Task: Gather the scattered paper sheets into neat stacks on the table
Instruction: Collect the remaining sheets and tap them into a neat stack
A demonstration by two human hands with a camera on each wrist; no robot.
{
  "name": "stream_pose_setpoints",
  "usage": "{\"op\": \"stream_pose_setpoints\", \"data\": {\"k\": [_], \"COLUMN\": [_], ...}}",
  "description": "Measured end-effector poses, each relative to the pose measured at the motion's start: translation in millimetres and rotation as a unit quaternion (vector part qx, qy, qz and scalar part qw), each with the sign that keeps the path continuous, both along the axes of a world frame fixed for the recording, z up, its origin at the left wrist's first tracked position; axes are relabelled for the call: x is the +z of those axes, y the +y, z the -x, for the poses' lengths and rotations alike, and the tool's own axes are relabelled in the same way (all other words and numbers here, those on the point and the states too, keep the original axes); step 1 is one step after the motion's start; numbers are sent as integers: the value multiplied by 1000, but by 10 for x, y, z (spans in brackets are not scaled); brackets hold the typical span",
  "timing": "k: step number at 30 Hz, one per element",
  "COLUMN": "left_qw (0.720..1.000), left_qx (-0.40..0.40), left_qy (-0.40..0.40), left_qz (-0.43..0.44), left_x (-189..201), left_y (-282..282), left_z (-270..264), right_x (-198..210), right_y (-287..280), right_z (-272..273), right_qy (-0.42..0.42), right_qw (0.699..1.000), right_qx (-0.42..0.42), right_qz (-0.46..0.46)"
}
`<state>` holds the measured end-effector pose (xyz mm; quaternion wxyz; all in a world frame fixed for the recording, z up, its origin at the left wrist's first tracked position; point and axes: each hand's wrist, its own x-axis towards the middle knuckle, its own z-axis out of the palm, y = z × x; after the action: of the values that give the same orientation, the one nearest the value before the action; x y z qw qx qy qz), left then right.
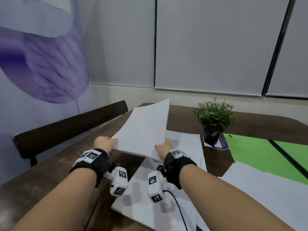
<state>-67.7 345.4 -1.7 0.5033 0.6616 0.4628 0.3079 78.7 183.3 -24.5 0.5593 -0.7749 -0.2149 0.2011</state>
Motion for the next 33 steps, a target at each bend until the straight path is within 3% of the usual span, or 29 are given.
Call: {"op": "stream_pose_setpoints", "data": {"k": [4, 6, 10, 13, 17, 19, 22, 25, 29, 33], "left_qw": [996, 988, 970, 965, 975, 975, 981, 992, 992, 966], "left_qx": [24, 22, -2, -3, 41, 83, 64, -5, -121, -248], "left_qy": [19, 78, 218, 243, 167, 163, 162, 121, -3, -11], "left_qz": [84, 128, 104, 102, 138, 123, 82, 32, 43, 74], "left_x": [-340, -490, -601, -607, -636, -639, -308, 68, 360, 245], "left_y": [560, 740, 931, 944, 878, 835, 327, -286, -1423, -2719], "left_z": [-73, -100, -195, -193, -109, -52, 118, 161, 98, -10], "right_x": [62, 53, -36, -44, 80, 160, 273, 409, 451, 438], "right_y": [363, 460, 726, 815, 545, 287, -277, -1069, -2333, -3637], "right_z": [128, 203, 223, 238, 323, 325, 281, 235, 306, 437], "right_qy": [-32, -105, -46, -16, 40, 55, 89, 93, 74, 3], "right_qw": [995, 971, 959, 960, 989, 992, 994, 994, 987, 960], "right_qx": [8, 76, 106, 118, 96, 68, 39, -19, -121, -186], "right_qz": [90, 199, 260, 255, 106, 91, 58, 46, 72, 210]}}
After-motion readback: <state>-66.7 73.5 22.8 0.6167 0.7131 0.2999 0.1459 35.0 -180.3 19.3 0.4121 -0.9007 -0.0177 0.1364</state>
